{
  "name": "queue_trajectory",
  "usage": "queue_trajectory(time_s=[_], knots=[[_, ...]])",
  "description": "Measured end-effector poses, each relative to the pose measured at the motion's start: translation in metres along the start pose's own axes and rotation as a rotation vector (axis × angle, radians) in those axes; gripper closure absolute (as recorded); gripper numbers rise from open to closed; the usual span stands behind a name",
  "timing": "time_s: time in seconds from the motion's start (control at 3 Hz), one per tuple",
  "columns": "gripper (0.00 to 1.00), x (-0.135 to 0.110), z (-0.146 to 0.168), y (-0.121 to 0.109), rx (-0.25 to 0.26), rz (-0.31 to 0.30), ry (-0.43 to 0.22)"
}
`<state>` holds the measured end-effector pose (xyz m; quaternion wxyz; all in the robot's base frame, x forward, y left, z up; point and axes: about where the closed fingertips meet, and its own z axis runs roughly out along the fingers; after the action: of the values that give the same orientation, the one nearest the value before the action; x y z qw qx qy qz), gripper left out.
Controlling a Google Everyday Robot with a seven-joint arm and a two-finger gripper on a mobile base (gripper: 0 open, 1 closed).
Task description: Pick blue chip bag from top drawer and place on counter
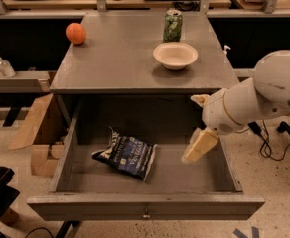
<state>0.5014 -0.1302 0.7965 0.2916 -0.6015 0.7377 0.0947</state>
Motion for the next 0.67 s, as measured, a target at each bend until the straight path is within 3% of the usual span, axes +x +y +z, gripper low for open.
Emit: queue_trajectory(time_s=[0.33, 0.67], knots=[[0.00, -0.019, 0.028, -0.033, 0.106, 0.019, -0.080], [0.00, -0.030, 0.026, -0.058, 0.204, 0.022, -0.118]])
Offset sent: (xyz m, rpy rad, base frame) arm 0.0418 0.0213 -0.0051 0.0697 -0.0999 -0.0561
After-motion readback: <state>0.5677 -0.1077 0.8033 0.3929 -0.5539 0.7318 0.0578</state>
